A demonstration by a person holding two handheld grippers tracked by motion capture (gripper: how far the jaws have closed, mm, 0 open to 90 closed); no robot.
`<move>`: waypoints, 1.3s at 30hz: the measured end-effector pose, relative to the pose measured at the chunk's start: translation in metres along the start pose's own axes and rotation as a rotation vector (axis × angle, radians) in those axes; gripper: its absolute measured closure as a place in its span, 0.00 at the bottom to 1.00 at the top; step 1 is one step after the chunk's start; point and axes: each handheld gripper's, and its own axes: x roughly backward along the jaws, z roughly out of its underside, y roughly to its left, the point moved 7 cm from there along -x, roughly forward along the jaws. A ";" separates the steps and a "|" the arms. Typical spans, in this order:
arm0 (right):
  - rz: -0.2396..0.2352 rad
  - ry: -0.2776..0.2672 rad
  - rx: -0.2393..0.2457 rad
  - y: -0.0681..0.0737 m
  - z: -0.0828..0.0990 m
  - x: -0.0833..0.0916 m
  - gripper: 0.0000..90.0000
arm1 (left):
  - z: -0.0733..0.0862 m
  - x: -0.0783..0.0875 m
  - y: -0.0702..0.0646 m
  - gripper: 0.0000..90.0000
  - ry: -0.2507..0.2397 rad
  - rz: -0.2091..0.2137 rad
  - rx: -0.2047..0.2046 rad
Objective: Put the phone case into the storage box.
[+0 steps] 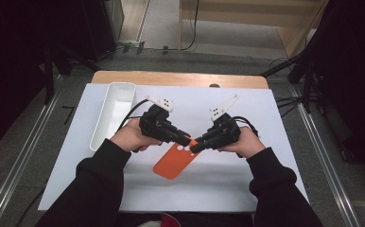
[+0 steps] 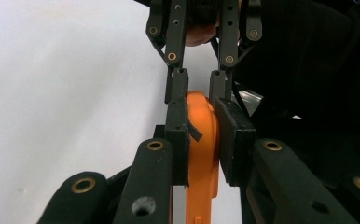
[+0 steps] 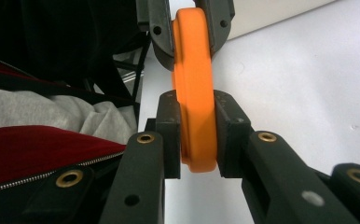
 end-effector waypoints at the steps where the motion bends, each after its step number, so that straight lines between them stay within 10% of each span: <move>1: 0.008 0.001 0.003 0.000 0.000 0.000 0.82 | 0.000 0.000 0.000 0.84 -0.005 0.000 0.000; 15: 0.011 -0.001 -0.001 0.003 -0.003 0.000 0.84 | 0.000 0.003 0.002 0.79 -0.019 0.006 -0.014; 31: 0.049 -0.015 -0.024 0.001 -0.006 0.005 0.84 | -0.006 0.010 0.003 0.45 -0.082 -0.079 -0.056; 39: 0.072 -0.016 -0.125 -0.003 -0.005 0.010 0.84 | -0.009 0.017 0.007 0.36 -0.108 -0.168 -0.048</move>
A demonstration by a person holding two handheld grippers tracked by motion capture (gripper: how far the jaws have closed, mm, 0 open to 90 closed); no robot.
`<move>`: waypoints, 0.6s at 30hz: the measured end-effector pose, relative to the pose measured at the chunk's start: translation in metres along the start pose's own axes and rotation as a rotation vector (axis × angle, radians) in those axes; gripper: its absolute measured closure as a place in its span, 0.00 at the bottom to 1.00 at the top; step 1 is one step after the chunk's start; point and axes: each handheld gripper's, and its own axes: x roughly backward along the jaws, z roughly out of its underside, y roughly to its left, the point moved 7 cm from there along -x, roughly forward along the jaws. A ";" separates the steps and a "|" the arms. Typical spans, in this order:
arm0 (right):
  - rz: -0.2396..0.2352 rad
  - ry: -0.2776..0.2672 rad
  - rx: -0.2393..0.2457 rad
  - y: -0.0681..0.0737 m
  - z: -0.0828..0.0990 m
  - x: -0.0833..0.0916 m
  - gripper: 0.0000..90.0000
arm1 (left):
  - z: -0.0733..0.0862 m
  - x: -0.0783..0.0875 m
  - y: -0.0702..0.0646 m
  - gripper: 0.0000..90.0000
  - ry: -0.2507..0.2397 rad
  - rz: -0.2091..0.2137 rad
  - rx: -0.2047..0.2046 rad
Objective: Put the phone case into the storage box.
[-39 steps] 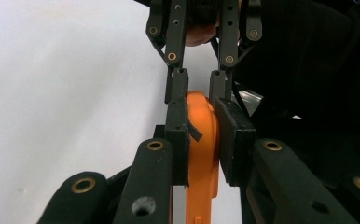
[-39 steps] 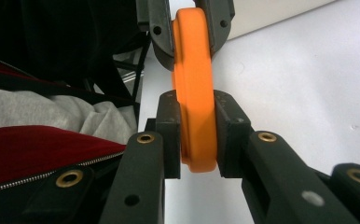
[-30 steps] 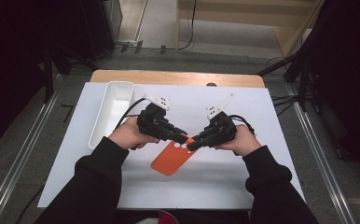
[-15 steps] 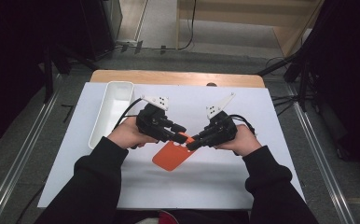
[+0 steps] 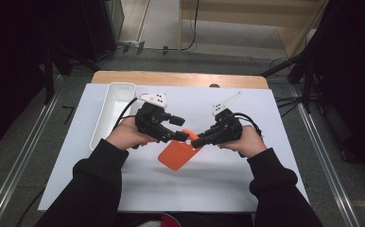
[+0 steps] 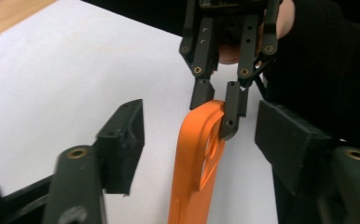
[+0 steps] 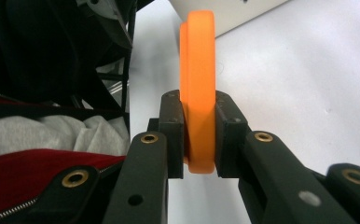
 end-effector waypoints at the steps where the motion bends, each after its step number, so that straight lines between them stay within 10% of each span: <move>1: 0.006 -0.002 -0.005 0.000 0.000 0.001 0.84 | 0.000 0.000 0.001 0.36 0.000 -0.006 0.010; 18: 0.035 -0.014 -0.108 -0.006 -0.002 0.004 0.84 | 0.007 0.003 0.009 0.19 0.019 -0.087 0.095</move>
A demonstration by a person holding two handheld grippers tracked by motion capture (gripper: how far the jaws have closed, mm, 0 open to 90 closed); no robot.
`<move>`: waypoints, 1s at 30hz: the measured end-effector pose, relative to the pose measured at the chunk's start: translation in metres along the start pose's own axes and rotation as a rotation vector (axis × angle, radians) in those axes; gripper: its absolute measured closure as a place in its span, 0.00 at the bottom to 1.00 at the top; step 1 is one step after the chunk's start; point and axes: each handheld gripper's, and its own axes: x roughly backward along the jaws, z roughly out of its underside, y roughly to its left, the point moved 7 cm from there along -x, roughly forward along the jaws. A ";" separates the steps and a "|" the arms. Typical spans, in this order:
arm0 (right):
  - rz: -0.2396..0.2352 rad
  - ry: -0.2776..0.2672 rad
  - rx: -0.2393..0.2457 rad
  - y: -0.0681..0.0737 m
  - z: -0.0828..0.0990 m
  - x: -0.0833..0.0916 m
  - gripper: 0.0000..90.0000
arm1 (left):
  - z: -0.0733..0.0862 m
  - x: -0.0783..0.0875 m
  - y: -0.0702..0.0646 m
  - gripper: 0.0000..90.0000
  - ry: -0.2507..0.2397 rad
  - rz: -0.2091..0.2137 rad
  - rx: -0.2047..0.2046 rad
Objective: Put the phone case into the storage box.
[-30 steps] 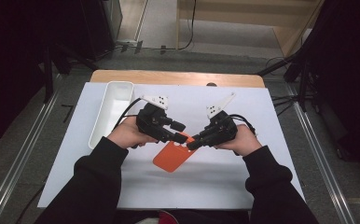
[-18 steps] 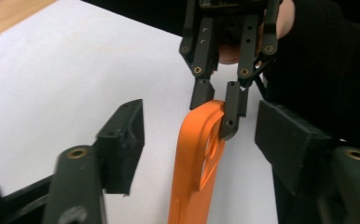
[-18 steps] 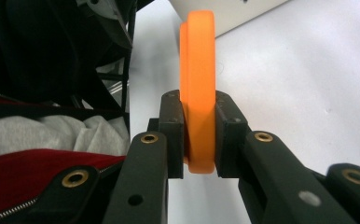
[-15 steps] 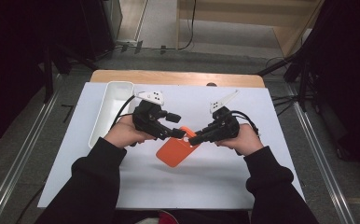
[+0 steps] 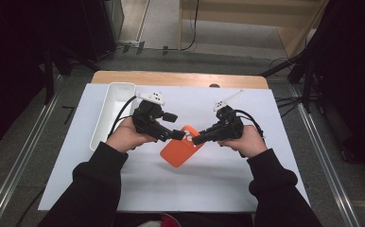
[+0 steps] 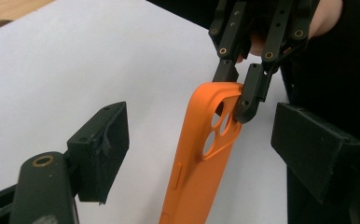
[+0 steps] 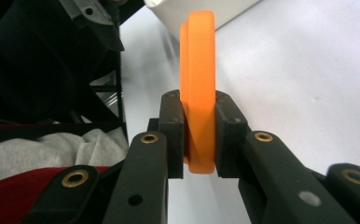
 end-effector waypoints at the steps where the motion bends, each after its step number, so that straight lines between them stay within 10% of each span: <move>1: 0.006 -0.002 -0.008 -0.001 0.000 0.000 0.84 | 0.001 0.000 0.000 0.16 0.001 -0.006 0.004; 9: 0.023 -0.019 -0.032 -0.002 -0.002 0.002 0.84 | 0.008 0.001 0.004 0.09 0.007 -0.051 0.055; 30: 0.074 -0.062 -0.174 -0.011 -0.008 0.005 0.84 | 0.013 -0.004 -0.003 0.04 -0.058 -0.174 -0.023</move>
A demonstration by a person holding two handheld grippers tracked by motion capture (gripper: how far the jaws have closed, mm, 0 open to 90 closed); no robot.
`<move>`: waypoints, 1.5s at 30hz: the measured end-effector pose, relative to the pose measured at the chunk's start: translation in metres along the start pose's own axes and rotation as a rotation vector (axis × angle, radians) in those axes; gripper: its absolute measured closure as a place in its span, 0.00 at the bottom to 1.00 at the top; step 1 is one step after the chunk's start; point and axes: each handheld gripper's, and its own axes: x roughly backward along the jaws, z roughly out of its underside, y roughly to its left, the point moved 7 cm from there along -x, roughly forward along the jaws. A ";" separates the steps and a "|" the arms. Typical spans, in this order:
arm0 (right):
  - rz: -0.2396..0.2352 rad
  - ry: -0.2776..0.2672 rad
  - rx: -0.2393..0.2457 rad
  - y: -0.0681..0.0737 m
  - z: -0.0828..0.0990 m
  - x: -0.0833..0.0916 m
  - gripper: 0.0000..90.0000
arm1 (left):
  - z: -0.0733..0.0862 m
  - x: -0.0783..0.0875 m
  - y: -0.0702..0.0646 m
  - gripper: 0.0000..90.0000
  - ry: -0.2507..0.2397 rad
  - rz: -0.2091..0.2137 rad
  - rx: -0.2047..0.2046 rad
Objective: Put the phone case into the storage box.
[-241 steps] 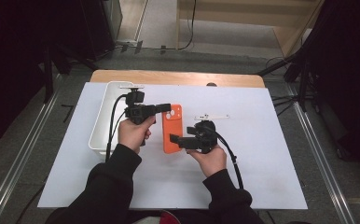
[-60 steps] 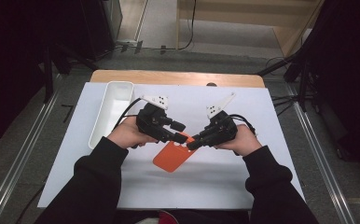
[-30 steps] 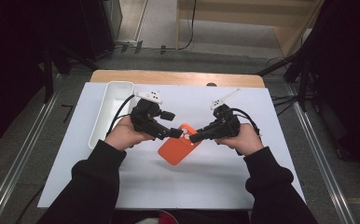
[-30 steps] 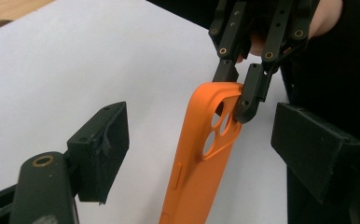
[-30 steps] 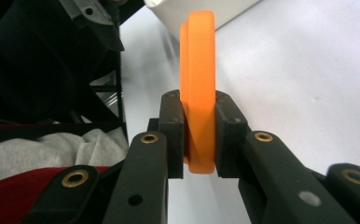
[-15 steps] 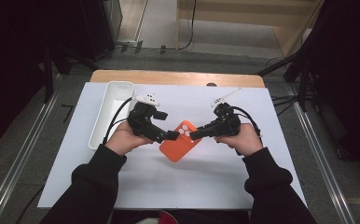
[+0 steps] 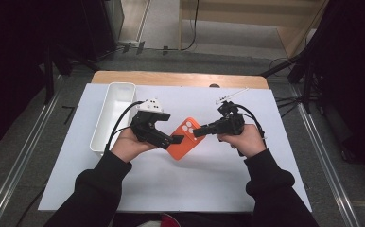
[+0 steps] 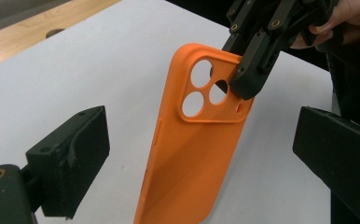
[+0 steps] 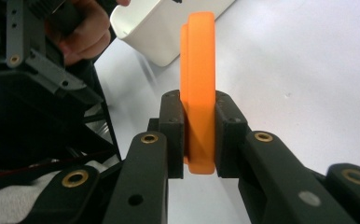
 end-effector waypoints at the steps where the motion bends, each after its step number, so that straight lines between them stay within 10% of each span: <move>1: 0.003 -0.001 -0.005 0.000 0.000 0.000 0.84 | 0.000 -0.001 0.000 0.04 -0.001 -0.001 0.002; 24: 0.058 -0.042 -0.151 -0.004 -0.008 -0.006 0.84 | 0.003 -0.016 -0.005 0.02 -0.015 -0.070 -0.058; 45: 0.063 -0.044 -0.182 0.000 -0.011 -0.009 0.84 | -0.001 -0.034 -0.005 0.00 -0.033 -0.110 -0.094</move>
